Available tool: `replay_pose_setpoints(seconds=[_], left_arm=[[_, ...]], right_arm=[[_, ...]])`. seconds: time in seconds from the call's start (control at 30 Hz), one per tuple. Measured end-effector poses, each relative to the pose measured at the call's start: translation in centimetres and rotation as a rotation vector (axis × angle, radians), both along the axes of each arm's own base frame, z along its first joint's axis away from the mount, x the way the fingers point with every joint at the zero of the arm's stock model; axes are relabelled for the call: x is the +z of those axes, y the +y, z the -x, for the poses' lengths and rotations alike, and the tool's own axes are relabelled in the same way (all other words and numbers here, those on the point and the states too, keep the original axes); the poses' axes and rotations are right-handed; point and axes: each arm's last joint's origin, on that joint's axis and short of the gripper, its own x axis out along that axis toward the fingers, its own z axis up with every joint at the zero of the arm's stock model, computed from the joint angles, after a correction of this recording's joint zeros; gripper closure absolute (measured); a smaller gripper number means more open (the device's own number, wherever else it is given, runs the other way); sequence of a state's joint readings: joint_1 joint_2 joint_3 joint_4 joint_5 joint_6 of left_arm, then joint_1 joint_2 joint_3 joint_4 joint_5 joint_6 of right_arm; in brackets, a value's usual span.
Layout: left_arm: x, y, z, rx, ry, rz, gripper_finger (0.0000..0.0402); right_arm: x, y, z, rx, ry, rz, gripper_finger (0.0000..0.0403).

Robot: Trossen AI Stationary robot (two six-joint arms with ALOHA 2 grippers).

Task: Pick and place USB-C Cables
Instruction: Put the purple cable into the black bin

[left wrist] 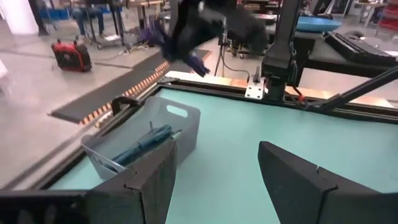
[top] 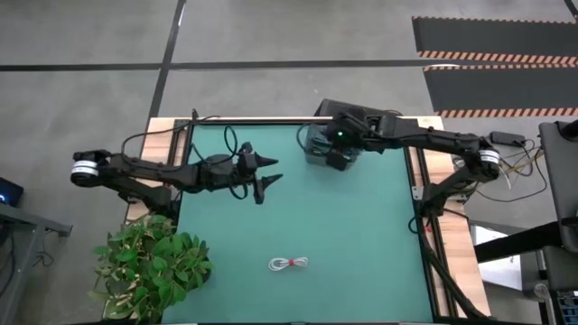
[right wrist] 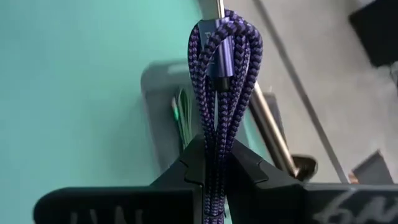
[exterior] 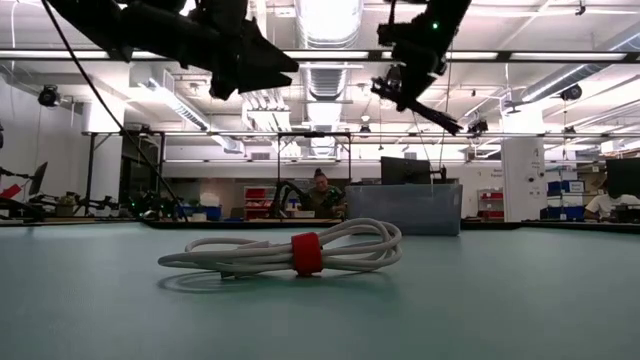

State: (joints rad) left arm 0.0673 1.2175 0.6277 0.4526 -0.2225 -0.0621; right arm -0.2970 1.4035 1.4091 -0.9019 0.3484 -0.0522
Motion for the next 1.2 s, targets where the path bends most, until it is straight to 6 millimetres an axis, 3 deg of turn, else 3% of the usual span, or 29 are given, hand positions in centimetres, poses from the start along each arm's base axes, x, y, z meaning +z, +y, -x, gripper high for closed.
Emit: replay_pose_setpoints(seconds=[0.13,0.33,0.63,0.9,1.2], left_arm=[[0.7,0.1,0.5,0.027,-0.008,-0.071,0.0191],[1.8,0.3,1.3,0.115,-0.012,-0.189,0.0191],[2.2,0.6,1.7,0.223,0.002,-0.25,0.0191],[2.3,0.6,2.0,0.264,0.018,-0.261,0.0191],[2.3,0.6,2.0,0.263,0.025,-0.262,0.0191]], right_arm=[[-0.4,-0.3,-0.5,-0.013,0.07,-0.036,0.0383],[-1.1,-1.5,-2.9,0.029,0.149,-0.065,0.0384],[-3.2,-5.4,-5.8,0.031,0.354,-0.158,0.0384],[-5.8,-8.7,-6.5,0.041,0.42,-0.322,0.0384],[-6.6,-11.7,-5.9,0.025,0.362,-0.415,0.0382]])
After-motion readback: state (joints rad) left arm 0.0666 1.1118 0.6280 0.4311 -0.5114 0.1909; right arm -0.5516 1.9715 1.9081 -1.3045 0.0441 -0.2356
